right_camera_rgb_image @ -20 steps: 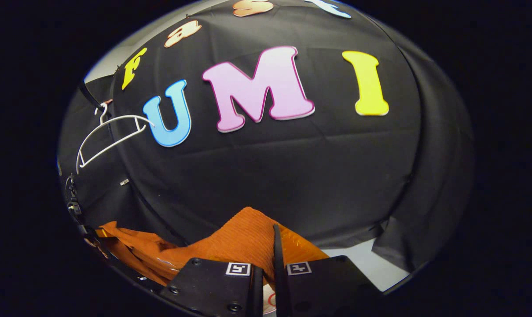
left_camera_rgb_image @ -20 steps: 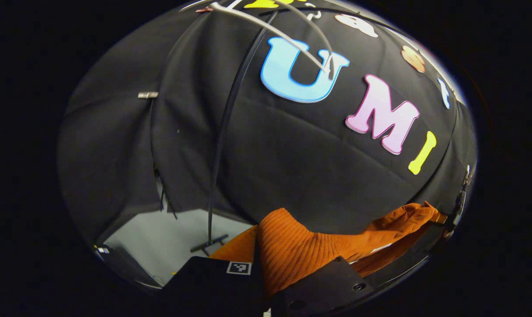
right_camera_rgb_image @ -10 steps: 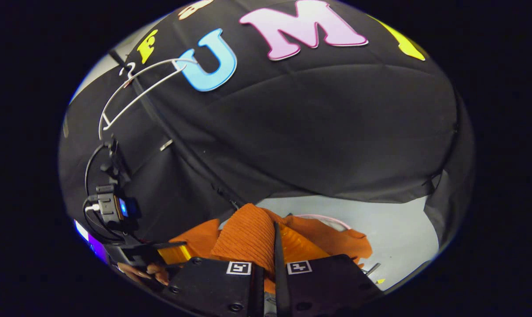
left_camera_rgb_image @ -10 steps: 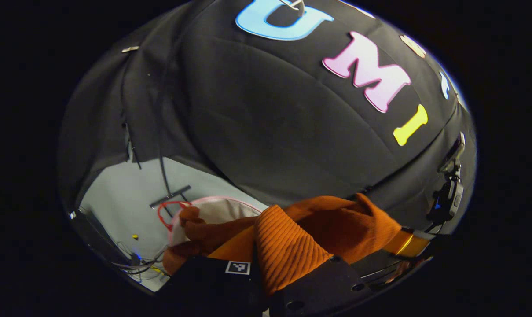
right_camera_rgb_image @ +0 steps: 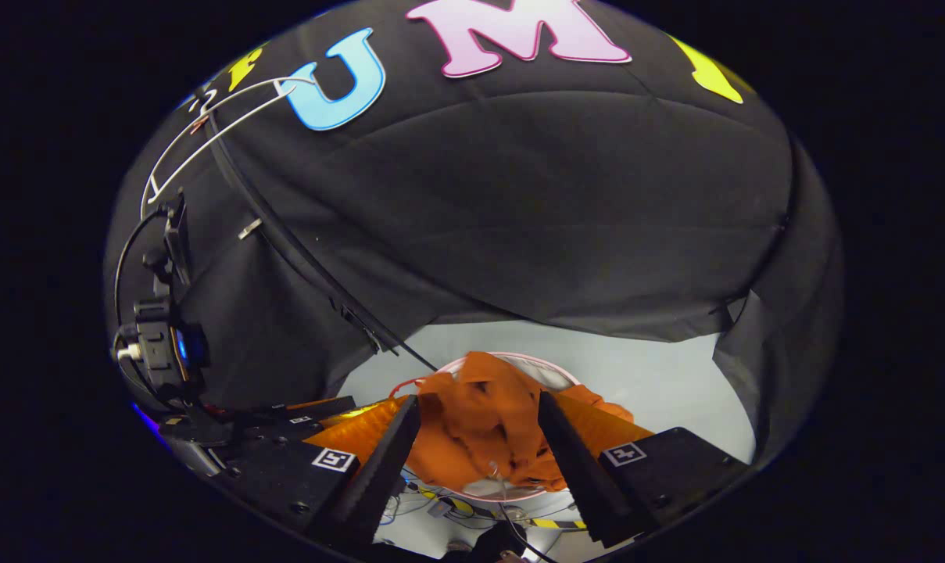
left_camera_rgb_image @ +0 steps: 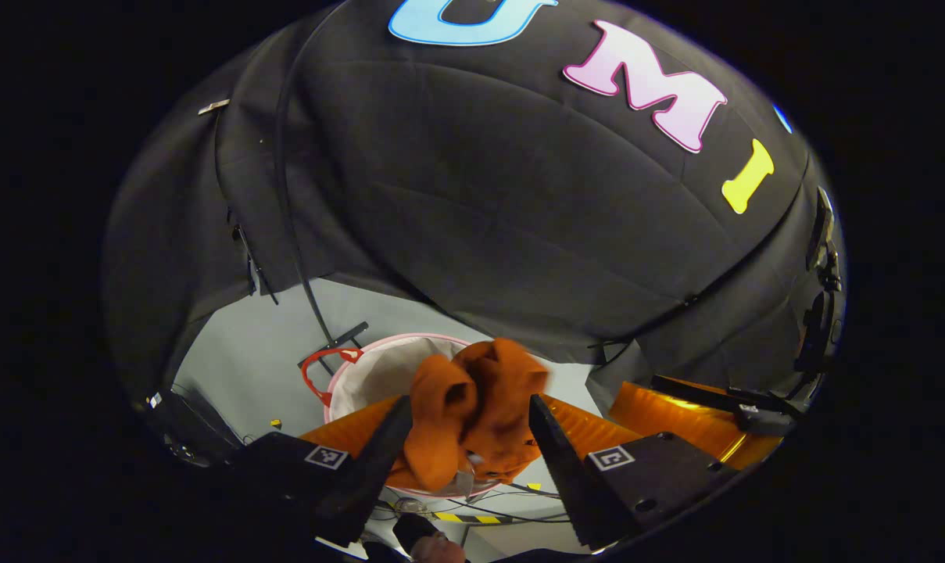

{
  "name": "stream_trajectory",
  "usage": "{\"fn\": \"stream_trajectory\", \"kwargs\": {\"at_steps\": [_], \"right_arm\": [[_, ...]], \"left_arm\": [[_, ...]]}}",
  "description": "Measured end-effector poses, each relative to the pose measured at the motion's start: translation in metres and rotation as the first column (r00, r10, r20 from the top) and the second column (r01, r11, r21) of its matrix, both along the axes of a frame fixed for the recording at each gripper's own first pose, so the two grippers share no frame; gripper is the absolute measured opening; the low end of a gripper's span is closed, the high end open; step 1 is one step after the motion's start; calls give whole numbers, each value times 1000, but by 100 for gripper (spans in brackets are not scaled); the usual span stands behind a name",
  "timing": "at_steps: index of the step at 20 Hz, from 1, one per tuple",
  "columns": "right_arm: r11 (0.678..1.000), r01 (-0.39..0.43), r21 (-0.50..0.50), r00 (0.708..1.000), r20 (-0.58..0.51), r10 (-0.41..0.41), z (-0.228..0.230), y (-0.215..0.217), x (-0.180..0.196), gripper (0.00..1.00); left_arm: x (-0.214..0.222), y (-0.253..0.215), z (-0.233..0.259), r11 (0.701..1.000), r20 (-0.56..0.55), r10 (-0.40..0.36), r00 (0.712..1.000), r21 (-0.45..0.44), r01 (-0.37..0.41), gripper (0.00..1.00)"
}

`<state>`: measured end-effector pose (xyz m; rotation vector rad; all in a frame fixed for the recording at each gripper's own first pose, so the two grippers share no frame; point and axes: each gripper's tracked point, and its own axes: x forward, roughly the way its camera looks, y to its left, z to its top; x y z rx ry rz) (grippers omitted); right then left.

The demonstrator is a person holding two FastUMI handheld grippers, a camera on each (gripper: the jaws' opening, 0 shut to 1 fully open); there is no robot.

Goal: Grasp the clothes on the hanger with both hands and then place them into the laundry hamper below.

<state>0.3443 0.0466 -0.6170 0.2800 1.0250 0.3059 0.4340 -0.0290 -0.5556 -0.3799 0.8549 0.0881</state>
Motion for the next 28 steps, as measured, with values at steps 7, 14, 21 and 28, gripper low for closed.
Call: {"fn": "stream_trajectory", "kwargs": {"at_steps": [7, 14, 21, 28], "right_arm": [[1000, 5, -1, 1000, 17, -5, 13, -5, -12, 99], [1000, 10, 1, 998, 56, -10, 46, 1, -52, 99], [1000, 21, -14, 982, 187, -18, 127, 9, -118, 98], [995, 101, 2, 911, 403, -93, 262, 21, -211, 98]], "left_arm": [[-18, 0, 14, 1000, 36, 0, 999, 4, -1, 96], [-69, -6, 42, 1000, 95, -12, 995, -8, 13, 95], [-157, -3, 110, 1000, 237, -27, 971, 7, 26, 92], [-265, 18, 223, 989, 457, -122, 881, 129, 70, 96]]}}
